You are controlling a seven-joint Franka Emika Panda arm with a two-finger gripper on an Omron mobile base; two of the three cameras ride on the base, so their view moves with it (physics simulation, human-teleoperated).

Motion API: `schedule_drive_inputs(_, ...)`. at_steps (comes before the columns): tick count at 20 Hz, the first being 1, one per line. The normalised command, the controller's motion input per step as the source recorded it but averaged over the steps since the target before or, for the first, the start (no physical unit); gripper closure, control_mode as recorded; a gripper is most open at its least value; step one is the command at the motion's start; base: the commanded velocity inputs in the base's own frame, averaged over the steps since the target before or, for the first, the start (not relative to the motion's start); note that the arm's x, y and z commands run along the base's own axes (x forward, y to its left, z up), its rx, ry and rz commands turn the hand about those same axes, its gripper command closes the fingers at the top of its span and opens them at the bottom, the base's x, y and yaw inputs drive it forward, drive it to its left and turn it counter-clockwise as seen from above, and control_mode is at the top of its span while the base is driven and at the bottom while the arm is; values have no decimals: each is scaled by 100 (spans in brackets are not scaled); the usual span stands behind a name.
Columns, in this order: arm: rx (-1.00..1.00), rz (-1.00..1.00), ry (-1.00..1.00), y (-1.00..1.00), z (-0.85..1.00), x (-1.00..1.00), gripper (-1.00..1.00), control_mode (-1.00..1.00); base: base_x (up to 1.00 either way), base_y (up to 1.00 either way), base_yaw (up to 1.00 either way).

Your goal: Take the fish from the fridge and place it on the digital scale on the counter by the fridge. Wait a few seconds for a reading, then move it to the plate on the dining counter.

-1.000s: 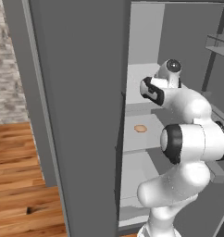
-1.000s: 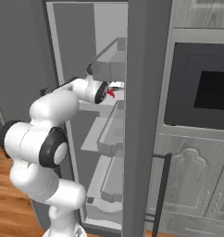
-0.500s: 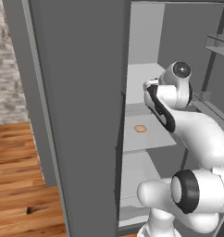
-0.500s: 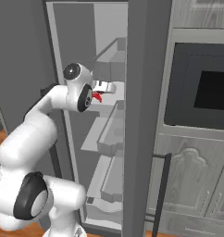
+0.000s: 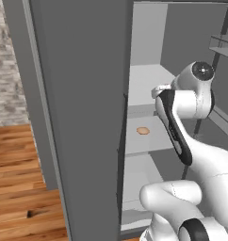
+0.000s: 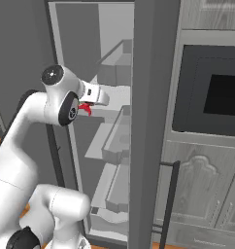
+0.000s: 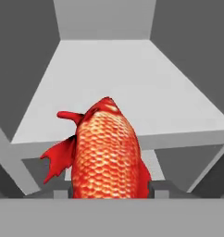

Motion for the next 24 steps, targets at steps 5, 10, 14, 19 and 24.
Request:
schedule_drive_inputs(5, 6, 0, 13, 23, 21, -100, 100, -100, 0, 0, 0)
schedule_drive_inputs(10, 1, 0, 19, 18, -2, -72, 100, -100, 0, 0, 0)
schedule_drive_inputs(14, 0, -1, 8, 8, -7, -21, 100, 100, -28, 16, -3)
schedule_drive_inputs(19, 0, 0, 0, 0, 0, 0, 100, 100, -88, 63, -9)
schedule_drive_inputs(24, 0, 0, 0, 0, 0, 0, 100, 100, -83, 77, -24)
